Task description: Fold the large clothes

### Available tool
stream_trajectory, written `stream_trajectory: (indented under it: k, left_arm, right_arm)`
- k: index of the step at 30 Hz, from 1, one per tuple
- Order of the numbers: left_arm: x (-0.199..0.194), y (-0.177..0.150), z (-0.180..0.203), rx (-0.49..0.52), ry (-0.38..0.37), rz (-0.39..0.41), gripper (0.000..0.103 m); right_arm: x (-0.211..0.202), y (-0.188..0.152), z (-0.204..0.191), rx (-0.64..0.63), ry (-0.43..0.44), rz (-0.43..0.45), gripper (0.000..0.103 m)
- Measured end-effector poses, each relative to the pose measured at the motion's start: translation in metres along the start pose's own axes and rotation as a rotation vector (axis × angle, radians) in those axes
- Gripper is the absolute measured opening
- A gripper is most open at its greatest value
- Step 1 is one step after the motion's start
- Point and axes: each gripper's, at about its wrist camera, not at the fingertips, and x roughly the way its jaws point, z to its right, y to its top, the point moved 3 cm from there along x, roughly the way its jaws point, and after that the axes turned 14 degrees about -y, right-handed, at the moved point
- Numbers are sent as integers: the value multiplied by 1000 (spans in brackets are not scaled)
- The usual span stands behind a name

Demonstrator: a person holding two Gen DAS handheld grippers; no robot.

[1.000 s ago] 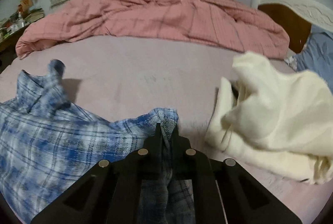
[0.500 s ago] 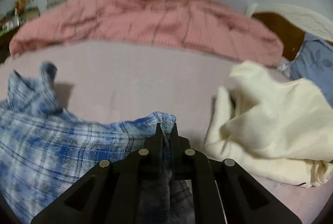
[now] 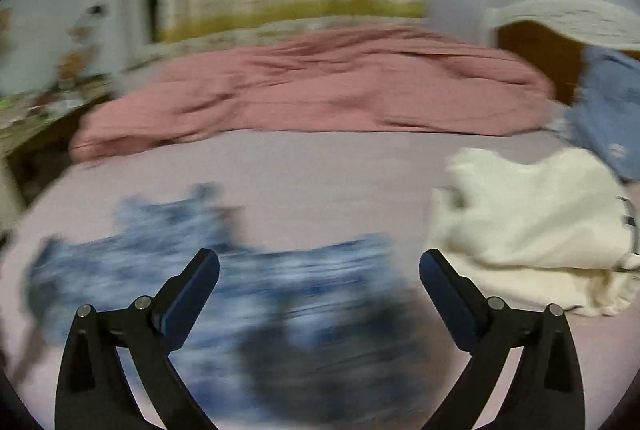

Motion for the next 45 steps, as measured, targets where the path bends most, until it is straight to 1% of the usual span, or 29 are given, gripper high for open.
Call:
stream_trajectory:
  k: [1, 3, 4, 5, 6, 7, 8, 9, 10, 11, 12, 13, 15, 18, 20, 21, 23, 25, 27, 28, 29, 30, 32, 35, 38, 39, 41, 44, 45]
  left_arm:
    - [4, -1, 14, 0, -54, -34, 99]
    - [17, -4, 38, -13, -122, -87, 91]
    - [22, -9, 47, -27, -138, -117, 85]
    - [28, -16, 55, -46, -141, -146, 78]
    - [38, -25, 61, -80, -150, -188, 71]
    - [44, -32, 63, -116, -174, -210, 54]
    - [50, -41, 65, -152, -214, -227, 38]
    - [56, -49, 66, -184, -253, -246, 30]
    - [63, -56, 68, -209, -279, -260, 17]
    - [68, -64, 69, -221, -288, -268, 11]
    - [75, -70, 71, -226, -285, -279, 11]
    - [83, -78, 71, -234, -281, -308, 10]
    - [82, -84, 71, -261, -294, -321, 10]
    - [79, -83, 69, -291, -293, -333, 10]
    - [72, -79, 67, -286, -292, -323, 10]
    - [70, -73, 67, -267, -279, -313, 10]
    - [73, -59, 61, -242, -227, -294, 10]
    - [85, -45, 48, -262, -200, -309, 10]
    - [102, -38, 33, -308, -169, -349, 8]
    - [113, -35, 25, -329, -163, -368, 8]
    - [124, -34, 19, -335, -160, -389, 8]
    - [134, -35, 13, -338, -160, -407, 8]
    - [157, -38, 5, -351, -189, -450, 8]
    - [174, -34, -6, -365, -196, -433, 6]
    - [185, -36, -12, -381, -192, -424, 6]
    - [185, -39, -12, -385, -195, -413, 6]
    - [178, -39, -6, -344, -183, -410, 5]
    - [155, -45, 8, -271, -143, -400, 5]
    - [146, -49, 12, -256, -142, -394, 5]
  right_arm:
    - [-4, -1, -13, -35, 46, -22, 102]
    - [-11, -11, -44, -115, 123, -68, 102]
    - [-12, -17, -53, -146, 117, -86, 102]
    - [-10, -26, -62, -178, 92, -108, 102]
    - [-7, -35, -72, -204, 78, -122, 94]
    - [-5, -41, -77, -215, 90, -124, 67]
    - [-1, -50, -81, -221, 108, -145, 53]
    - [5, -57, -85, -210, 122, -177, 34]
    - [10, -62, -83, -178, 150, -195, 25]
    - [14, -67, -82, -152, 180, -204, 23]
    - [19, -72, -82, -150, 195, -220, 21]
    - [25, -79, -83, -166, 196, -250, 20]
    - [32, -92, -88, -199, 193, -290, 20]
    - [31, -99, -84, -205, 196, -277, 20]
    - [25, -97, -80, -189, 185, -285, 20]
    - [20, -93, -77, -181, 183, -279, 20]
    - [10, -80, -76, -166, 198, -240, 20]
    - [12, -63, -78, -141, 180, -230, 18]
    - [25, -53, -86, -123, 184, -270, 18]
    - [38, -50, -90, -113, 174, -313, 18]
    - [48, -47, -92, -107, 161, -333, 18]
    - [60, -46, -94, -99, 142, -355, 18]
    - [88, -44, -97, -85, 110, -390, 18]
    - [122, -36, -100, -63, 67, -390, 18]
    - [140, -26, -101, -27, 78, -386, 18]
    - [143, -25, -99, -17, 86, -388, 18]
    - [141, -26, -98, -8, 95, -383, 18]
    - [120, -38, -97, -56, 83, -357, 18]
    - [110, -44, -96, -73, 82, -341, 18]
